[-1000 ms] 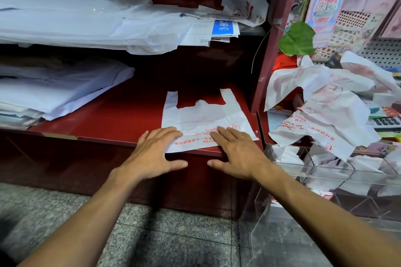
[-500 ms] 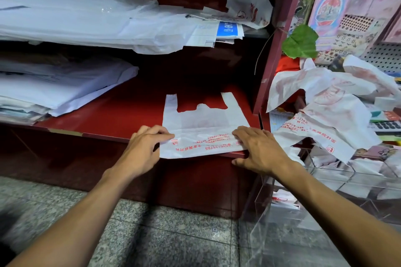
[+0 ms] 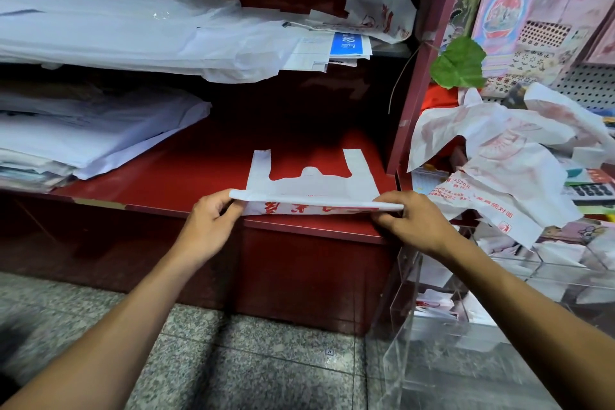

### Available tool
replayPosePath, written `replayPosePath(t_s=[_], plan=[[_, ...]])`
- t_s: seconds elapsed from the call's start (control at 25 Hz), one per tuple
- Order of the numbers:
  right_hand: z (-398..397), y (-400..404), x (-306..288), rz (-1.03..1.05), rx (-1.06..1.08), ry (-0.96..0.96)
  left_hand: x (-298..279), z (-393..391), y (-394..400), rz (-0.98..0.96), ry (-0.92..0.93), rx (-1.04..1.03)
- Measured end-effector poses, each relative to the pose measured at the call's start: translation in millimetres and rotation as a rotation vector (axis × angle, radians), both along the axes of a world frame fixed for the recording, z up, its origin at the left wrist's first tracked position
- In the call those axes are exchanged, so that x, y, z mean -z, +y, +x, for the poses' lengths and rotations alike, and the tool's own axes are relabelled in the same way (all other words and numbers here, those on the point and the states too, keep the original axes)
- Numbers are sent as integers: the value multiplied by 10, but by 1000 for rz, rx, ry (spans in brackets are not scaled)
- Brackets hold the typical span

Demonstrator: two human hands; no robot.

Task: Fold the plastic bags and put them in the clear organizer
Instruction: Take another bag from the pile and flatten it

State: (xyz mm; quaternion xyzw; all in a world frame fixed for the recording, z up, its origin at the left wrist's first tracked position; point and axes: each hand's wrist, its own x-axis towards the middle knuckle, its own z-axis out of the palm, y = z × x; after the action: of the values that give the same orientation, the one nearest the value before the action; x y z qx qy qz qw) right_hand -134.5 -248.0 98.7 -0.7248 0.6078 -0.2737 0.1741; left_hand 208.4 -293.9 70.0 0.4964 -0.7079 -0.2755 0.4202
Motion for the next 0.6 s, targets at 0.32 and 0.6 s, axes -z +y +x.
replayPosePath(t_s=[0.32, 0.6], plan=[[73, -137, 54, 63, 230, -237, -14, -103, -31, 122, 70, -163], [168, -154, 1, 38, 325, -147, -13, -116, -27, 136, 50, -180]])
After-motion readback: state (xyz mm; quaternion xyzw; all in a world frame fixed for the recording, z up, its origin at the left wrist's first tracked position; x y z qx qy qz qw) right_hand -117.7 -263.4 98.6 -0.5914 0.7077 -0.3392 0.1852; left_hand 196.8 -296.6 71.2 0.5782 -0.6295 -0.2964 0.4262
